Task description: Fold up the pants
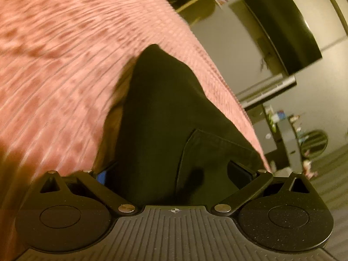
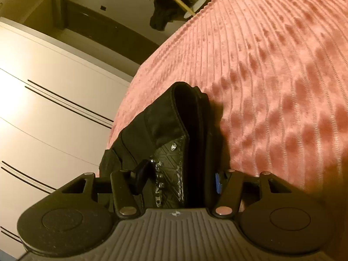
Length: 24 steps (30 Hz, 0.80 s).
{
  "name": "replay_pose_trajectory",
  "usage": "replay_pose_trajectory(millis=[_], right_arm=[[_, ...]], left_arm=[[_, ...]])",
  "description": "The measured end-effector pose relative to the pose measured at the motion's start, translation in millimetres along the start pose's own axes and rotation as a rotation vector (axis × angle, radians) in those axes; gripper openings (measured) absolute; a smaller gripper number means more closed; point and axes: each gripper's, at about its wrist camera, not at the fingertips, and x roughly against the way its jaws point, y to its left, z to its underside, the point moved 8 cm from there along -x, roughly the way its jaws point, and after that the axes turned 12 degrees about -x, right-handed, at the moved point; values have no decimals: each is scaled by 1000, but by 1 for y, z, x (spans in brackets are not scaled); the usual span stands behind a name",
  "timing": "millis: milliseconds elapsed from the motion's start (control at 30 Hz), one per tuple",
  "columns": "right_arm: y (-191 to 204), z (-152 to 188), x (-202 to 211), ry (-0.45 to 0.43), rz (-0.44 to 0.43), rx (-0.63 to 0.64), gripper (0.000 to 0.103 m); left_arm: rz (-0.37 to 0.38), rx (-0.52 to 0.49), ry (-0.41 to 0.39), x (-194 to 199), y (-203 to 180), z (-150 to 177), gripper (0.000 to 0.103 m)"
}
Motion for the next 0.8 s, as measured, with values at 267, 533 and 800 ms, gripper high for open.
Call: replay_pose_trajectory(millis=[267,533,800], right_arm=[[7,9,3,-37,21,33,45],[44,17,12,-78,37,104,33],[118,-11,1,-101,-9,258,33]], left_arm=[[-102,-125,-38,2,-15,5,94],[-128,-113,-100,18,-18,2,84],[-165,-135,-215,38,-41,-40,79]])
